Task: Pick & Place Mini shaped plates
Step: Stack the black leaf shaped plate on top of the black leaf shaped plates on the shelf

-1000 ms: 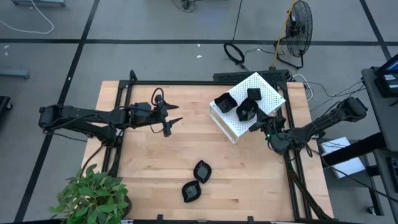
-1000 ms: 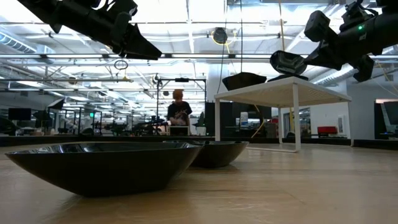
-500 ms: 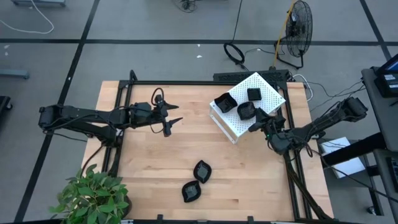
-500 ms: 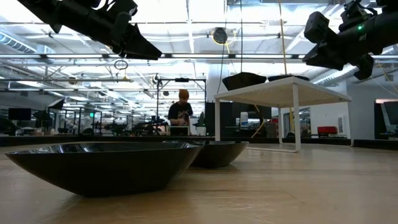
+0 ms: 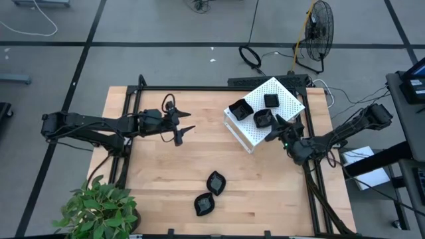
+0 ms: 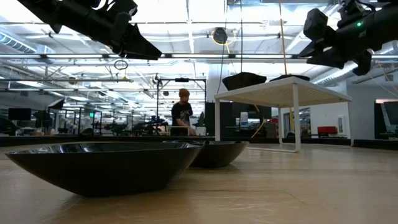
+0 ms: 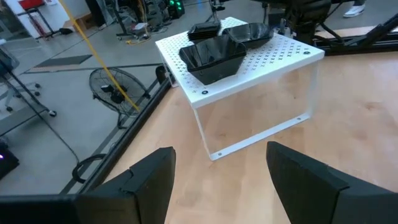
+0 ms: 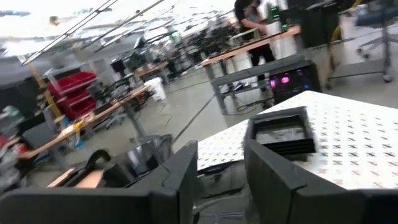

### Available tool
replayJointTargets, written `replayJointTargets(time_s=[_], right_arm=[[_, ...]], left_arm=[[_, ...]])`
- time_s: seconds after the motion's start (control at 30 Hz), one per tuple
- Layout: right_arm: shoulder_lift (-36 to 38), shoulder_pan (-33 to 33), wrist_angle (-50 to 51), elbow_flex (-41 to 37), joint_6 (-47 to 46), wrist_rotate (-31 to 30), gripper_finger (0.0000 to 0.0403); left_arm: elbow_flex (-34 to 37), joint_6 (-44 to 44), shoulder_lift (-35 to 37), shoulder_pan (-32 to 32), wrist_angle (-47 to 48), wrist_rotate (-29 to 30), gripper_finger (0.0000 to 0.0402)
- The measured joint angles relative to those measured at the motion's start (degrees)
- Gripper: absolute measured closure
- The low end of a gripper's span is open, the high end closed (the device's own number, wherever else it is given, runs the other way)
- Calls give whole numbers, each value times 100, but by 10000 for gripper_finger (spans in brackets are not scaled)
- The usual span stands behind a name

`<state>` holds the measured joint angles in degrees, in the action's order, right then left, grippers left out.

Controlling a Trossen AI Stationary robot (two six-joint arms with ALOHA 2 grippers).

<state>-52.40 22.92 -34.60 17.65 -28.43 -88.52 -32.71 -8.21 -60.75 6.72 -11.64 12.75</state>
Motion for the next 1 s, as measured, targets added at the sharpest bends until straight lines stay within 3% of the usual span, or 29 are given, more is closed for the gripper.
replayJointTargets(time_s=[0.2,0.33,0.5,0.57,0.77,1.0], right_arm=[[-2,0,-505,0,1025,663,286],[-4,0,-989,0,1904,1052,288],[-2,0,-2034,-2,3655,1590,289],[4,0,-2630,-1,4568,1947,289],[323,219,-4202,0,7111,3176,289],[1022,555,-4473,-3,9040,3292,293]], left_arm=[[0,85,-228,-50,380,-1081,149],[-5,-28,-738,-191,142,-1269,149],[-398,18,-1499,-339,79,-1724,149],[-749,158,-1726,-392,502,-1942,149],[-1641,850,-2427,-623,1324,-1978,149],[-1932,1900,-2986,-997,1342,-1980,149]])
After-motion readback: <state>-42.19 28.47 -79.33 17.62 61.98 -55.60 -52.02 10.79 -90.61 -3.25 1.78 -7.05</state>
